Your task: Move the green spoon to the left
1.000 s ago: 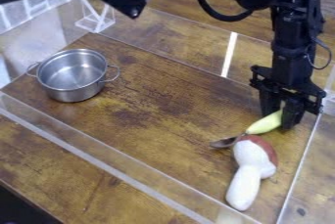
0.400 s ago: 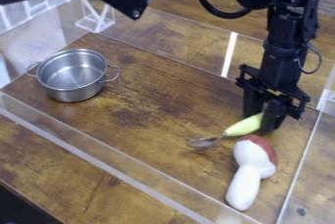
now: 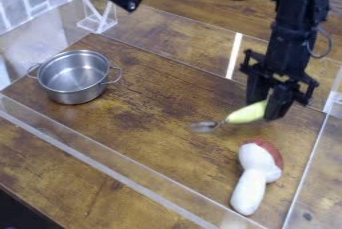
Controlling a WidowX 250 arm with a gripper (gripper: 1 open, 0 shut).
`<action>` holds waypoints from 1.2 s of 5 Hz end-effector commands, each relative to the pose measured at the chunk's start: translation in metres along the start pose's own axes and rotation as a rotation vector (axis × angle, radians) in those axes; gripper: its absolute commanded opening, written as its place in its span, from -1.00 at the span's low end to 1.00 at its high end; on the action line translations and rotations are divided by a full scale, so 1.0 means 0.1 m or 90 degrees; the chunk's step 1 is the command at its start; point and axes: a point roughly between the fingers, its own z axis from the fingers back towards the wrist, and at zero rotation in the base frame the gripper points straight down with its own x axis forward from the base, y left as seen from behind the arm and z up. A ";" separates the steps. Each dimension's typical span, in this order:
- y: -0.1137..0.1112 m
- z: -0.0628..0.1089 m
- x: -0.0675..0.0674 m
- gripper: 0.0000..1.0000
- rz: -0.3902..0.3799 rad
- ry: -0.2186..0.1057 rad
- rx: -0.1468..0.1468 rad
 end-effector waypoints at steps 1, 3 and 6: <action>0.10 0.83 -0.20 -1.00 0.061 -0.090 0.036; 0.30 1.07 -0.47 -1.00 0.156 -0.104 0.083; 0.70 0.98 -0.73 -1.00 0.253 -0.120 0.128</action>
